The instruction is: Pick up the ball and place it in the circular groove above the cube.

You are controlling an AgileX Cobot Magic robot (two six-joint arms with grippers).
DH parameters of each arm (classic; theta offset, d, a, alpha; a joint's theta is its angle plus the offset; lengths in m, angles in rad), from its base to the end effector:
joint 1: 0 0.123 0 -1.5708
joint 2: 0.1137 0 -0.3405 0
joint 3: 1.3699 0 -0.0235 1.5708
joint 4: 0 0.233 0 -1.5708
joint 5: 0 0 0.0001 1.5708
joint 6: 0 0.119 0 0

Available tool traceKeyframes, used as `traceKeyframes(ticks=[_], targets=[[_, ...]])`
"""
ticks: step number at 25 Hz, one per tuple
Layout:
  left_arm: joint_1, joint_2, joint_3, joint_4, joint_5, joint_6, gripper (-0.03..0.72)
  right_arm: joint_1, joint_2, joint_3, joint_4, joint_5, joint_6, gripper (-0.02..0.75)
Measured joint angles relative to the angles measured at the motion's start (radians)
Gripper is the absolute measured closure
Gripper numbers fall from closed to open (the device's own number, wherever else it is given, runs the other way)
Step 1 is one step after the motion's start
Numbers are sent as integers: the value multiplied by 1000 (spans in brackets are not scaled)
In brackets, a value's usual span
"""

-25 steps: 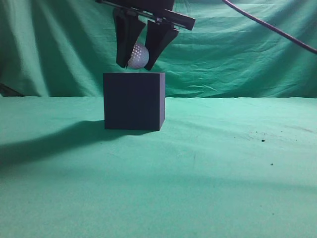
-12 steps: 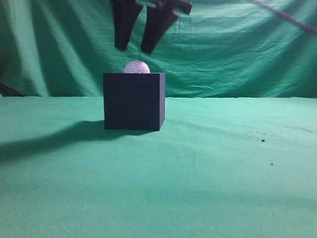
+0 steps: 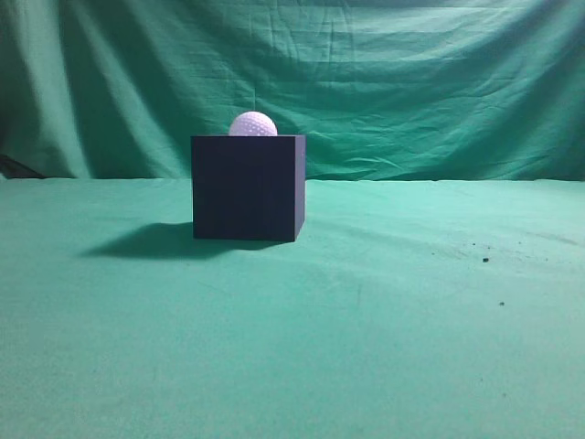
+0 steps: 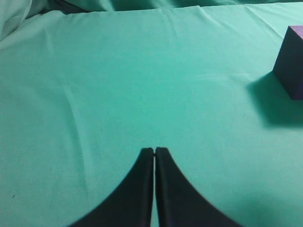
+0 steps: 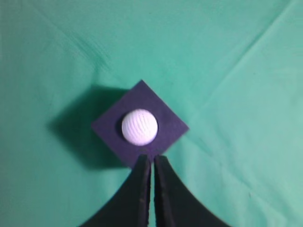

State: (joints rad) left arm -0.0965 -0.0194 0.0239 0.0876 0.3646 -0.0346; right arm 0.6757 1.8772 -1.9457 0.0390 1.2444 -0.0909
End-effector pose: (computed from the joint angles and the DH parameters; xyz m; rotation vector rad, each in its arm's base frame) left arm 0.0059 0.0032 0.1647 0.1113 1.8479 -0.0054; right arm 0.3253 0.2664 0.3878 -0.9984 2.4882 0.2413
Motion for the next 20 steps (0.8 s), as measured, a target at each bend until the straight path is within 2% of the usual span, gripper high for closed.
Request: traceKeyframes(ticks=[10, 16, 20], targets=[[0, 0, 0, 0, 0, 0, 688, 0, -444, 512, -17, -13, 94, 738], [0, 0, 0, 0, 0, 0, 688, 0, -747, 836, 39, -209, 110, 738], [0, 0, 0, 0, 0, 0, 688, 0, -925, 987, 62, -318, 111, 738]])
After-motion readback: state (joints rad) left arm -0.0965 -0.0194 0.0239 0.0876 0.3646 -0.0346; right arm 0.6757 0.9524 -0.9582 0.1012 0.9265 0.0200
